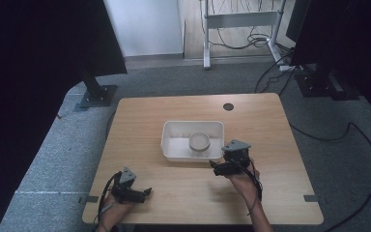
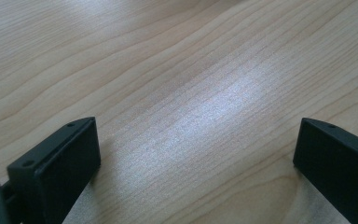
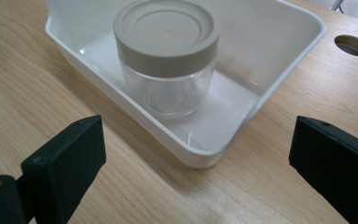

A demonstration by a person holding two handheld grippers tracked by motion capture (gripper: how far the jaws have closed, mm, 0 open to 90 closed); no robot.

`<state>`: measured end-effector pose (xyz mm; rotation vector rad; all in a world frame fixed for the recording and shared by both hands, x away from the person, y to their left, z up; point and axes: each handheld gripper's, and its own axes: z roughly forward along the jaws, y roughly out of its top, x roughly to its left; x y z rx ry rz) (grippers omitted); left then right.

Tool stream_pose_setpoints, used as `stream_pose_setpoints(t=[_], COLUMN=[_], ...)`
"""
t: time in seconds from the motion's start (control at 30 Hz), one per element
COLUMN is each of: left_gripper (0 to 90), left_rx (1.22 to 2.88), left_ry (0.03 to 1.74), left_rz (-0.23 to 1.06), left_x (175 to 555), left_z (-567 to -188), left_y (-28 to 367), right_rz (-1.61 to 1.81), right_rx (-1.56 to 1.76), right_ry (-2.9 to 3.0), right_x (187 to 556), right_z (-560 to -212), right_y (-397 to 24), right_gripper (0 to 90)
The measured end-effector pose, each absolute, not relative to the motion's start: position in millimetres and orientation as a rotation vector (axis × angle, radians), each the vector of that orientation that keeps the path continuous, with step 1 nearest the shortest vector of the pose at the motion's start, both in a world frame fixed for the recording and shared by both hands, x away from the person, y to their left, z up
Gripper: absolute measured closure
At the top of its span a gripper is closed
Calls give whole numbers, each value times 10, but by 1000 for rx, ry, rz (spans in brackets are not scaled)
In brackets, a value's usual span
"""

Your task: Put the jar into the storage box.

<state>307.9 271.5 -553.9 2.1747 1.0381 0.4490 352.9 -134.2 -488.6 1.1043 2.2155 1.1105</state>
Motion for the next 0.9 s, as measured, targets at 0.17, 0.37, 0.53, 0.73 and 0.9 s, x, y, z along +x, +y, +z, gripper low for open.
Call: stream_pose_setpoints(t=[0.17, 0.37, 0.53, 0.73, 0.9], left_gripper=[3, 3, 2, 2, 2], left_rx=[2175, 2175, 2175, 2175, 2175], left_ry=[1038, 1038, 1038, 1038, 1038], left_rz=[449, 449, 449, 449, 449], left_x=[3079, 3079, 3079, 3080, 3079], left_z=[-5539, -5539, -5539, -5539, -5539], left_y=[2715, 2715, 2715, 2715, 2715], right_rz=[1109, 1105, 1090, 1076, 1061], right_rx=[1103, 1112, 1114, 1127, 1130], right_ry=[2212, 2212, 2210, 2198, 2190], right_x=[3503, 3469, 3439, 3397, 3347], right_z=[-4907, -4941, -4969, -4989, -5000], right_y=[-1397, -1454, -1510, -1596, -1662], right_gripper=[37, 37, 37, 37, 37])
